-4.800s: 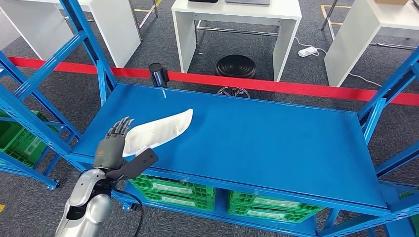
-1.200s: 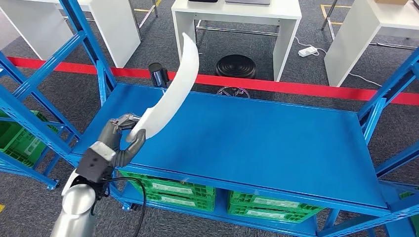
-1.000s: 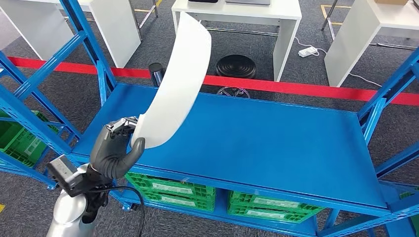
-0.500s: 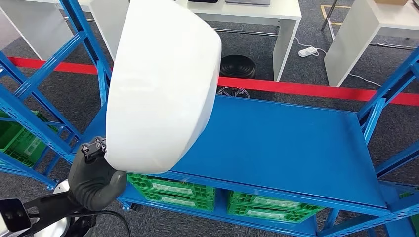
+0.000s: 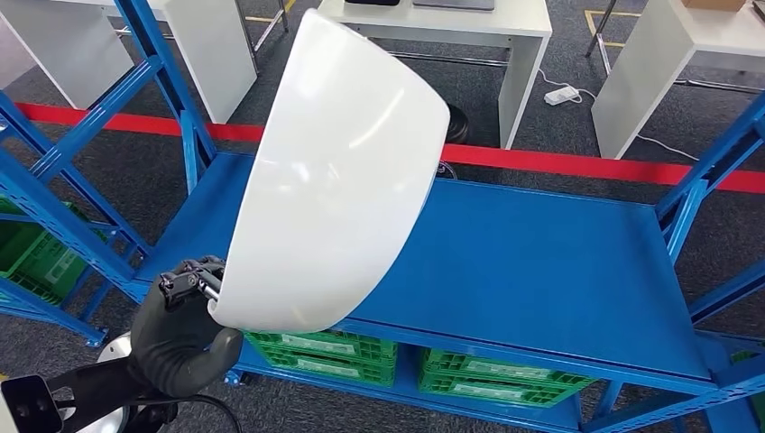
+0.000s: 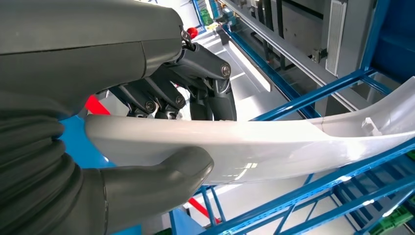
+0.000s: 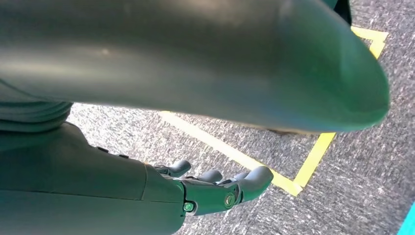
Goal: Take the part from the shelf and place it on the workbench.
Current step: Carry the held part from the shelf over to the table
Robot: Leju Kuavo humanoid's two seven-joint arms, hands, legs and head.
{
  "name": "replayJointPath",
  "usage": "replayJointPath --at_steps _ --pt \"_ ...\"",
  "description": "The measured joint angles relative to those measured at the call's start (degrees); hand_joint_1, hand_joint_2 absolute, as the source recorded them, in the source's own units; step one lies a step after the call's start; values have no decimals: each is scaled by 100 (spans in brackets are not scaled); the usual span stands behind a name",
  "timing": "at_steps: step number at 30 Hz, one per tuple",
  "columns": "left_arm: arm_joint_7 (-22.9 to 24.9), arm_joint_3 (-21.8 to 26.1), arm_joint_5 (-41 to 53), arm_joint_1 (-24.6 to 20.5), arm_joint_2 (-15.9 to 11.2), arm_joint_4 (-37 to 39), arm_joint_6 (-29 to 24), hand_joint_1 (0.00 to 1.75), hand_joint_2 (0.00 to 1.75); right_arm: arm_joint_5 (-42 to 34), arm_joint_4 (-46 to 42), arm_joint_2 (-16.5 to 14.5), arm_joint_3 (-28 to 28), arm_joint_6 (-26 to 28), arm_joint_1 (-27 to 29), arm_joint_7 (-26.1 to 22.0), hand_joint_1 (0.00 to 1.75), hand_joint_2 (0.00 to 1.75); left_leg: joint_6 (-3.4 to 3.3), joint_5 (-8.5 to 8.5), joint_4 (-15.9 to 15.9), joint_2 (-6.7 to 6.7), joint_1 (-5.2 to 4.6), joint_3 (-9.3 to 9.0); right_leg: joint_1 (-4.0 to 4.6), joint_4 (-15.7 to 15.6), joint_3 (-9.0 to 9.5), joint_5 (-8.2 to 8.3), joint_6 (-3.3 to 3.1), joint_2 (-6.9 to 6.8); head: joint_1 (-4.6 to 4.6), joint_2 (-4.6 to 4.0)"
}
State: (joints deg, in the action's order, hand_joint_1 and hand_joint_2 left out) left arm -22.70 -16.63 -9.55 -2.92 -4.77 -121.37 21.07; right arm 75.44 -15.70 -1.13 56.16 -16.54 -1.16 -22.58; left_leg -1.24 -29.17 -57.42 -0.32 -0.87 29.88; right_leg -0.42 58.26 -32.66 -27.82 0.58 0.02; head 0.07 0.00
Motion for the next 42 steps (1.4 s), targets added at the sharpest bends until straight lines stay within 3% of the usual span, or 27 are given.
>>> replayJointPath --at_steps 2,5,6,7,8,10,12,16,18,20,21,22,23,25,27,28,30,31,32,35,36,37,38,40,42 --pt "1 -7 -19 1 -9 -7 0 175 175 -2 -26 -2 -1 -5 6 -3 0 0 -41 65 58 15 40 -4 4 244 -96 -206 40 5 22 0" --pt "5 -13 -25 8 -15 -8 0 175 175 -5 -51 -4 -1 -6 11 -4 0 0 -57 93 40 30 59 55 -26 1288 -532 -779 88 5 63 0" --pt "10 -18 -26 9 -16 -5 0 175 175 -8 -58 -5 -1 -7 12 -4 0 0 -54 94 17 33 62 81 -36 1528 -627 -843 100 4 67 0" --pt "15 -27 -26 8 -17 -3 0 175 175 -14 -64 -7 -1 -8 14 -4 0 0 -48 95 -8 35 67 107 -45 1565 -626 -795 109 4 67 0" --pt "21 -40 -27 7 -18 -1 0 175 175 -23 -71 -8 -1 -8 15 -4 0 0 -37 94 -35 35 77 130 -55 1363 -506 -645 117 3 67 0" --pt "29 -73 -34 0 -19 1 1 175 175 -40 -92 -17 -1 -14 8 -5 0 0 16 88 -93 29 93 173 -70 593 -71 -335 122 8 71 0" --pt "38 -99 -45 -8 -20 0 4 175 175 -46 -111 -31 -2 -26 -1 -6 0 0 94 95 -132 13 91 205 -49 144 163 -214 64 30 71 0" --pt "67 -110 -64 -19 -31 -4 9 175 175 -59 -143 -56 -4 -68 -7 -7 0 0 255 86 -186 -3 103 268 -36 83 79 -135 -148 31 42 0" --pt "86 -114 -75 -34 -46 -5 14 175 175 -79 -177 -73 -5 -87 -9 -7 0 0 308 -258 -576 2 118 426 -46 59 -2 -52 -231 13 -2 0" --pt "106 -126 -93 -46 -64 -5 24 175 175 -93 -209 -76 -4 -101 -7 -7 0 0 346 -728 -1291 6 124 663 -34 63 -115 30 -257 3 -50 0" --pt "115 -136 -102 -48 -73 -5 30 175 175 -99 -225 -78 -4 -108 -6 -7 0 0 354 -848 -1568 6 125 723 -27 67 -175 73 -259 -3 -62 0" --pt "128 -147 -110 -50 -81 -5 38 175 175 -113 -240 -81 -4 -121 -5 -7 0 0 353 -852 -1673 6 124 698 -20 73 -235 117 -258 -7 -71 0" --pt "138 -158 -114 -56 -89 -7 45 175 175 -135 -261 -87 -5 -140 -4 -7 0 0 341 -743 -1556 6 124 565 -13 79 -293 162 -253 -9 -80 0" --pt "150 -176 -117 -87 -99 -15 53 175 175 -203 -308 -114 -4 -188 -1 -12 0 0 282 -451 -795 7 114 48 -3 89 -384 247 -232 -7 -101 0" --pt "151 -196 -118 -121 -103 -32 55 175 175 -275 -369 -150 -3 -210 7 -26 0 0 223 -336 -114 11 79 -358 3 86 -427 335 -179 -5 -110 0" --pt "151 -204 -117 -133 -103 -40 55 175 175 -304 -402 -166 -3 -209 11 -35 0 0 195 -340 35 12 58 -424 -1 75 -431 381 -142 -5 -113 0" --pt "155 -223 -114 -144 -107 -49 55 175 175 -334 -473 -195 -3 -198 27 -53 0 0 126 -260 82 15 45 -373 -12 38 -435 463 -63 -5 -118 0" --pt "158 -234 -111 -148 -109 -51 55 175 175 -340 -520 -214 -3 -190 40 -60 0 0 75 -206 97 25 56 -334 -17 55 -458 428 -28 -1 -120 0" --pt "160 -244 -110 -147 -111 -54 55 175 175 -342 -576 -236 -3 -185 60 -63 0 0 27 -139 113 36 70 -278 -20 151 -504 287 3 4 -108 0" --pt "182 -256 -118 -129 -111 -58 57 175 175 -339 -812 -303 -3 -261 134 -52 0 0 -38 58 116 54 84 -39 -31 1065 -775 -535 78 10 -40 0" --pt "198 -259 -128 -120 -112 -55 60 175 175 -331 -901 -325 -3 -308 161 -45 0 0 -36 122 107 57 84 46 -34 1408 -836 -691 96 10 -25 0" --pt "212 -265 -144 -113 -114 -49 62 175 175 -320 -984 -348 -3 -352 190 -34 0 0 -29 183 90 60 85 133 -37 1614 -825 -705 108 10 -17 0" --pt "221 -273 -159 -107 -116 -43 63 175 175 -310 -1059 -368 -3 -393 223 -24 0 0 -17 238 67 62 88 220 -41 1622 -712 -601 114 9 -9 0" --pt "223 -289 -186 -101 -126 -34 60 175 175 -313 -1200 -406 -2 -500 284 6 0 0 22 319 -4 62 97 374 -52 1041 -185 -322 109 9 6 0" --pt "216 -297 -197 -96 -141 -37 48 175 175 -367 -1328 -445 9 -636 319 68 0 0 83 373 -80 65 90 474 -33 254 362 -338 50 19 17 0"
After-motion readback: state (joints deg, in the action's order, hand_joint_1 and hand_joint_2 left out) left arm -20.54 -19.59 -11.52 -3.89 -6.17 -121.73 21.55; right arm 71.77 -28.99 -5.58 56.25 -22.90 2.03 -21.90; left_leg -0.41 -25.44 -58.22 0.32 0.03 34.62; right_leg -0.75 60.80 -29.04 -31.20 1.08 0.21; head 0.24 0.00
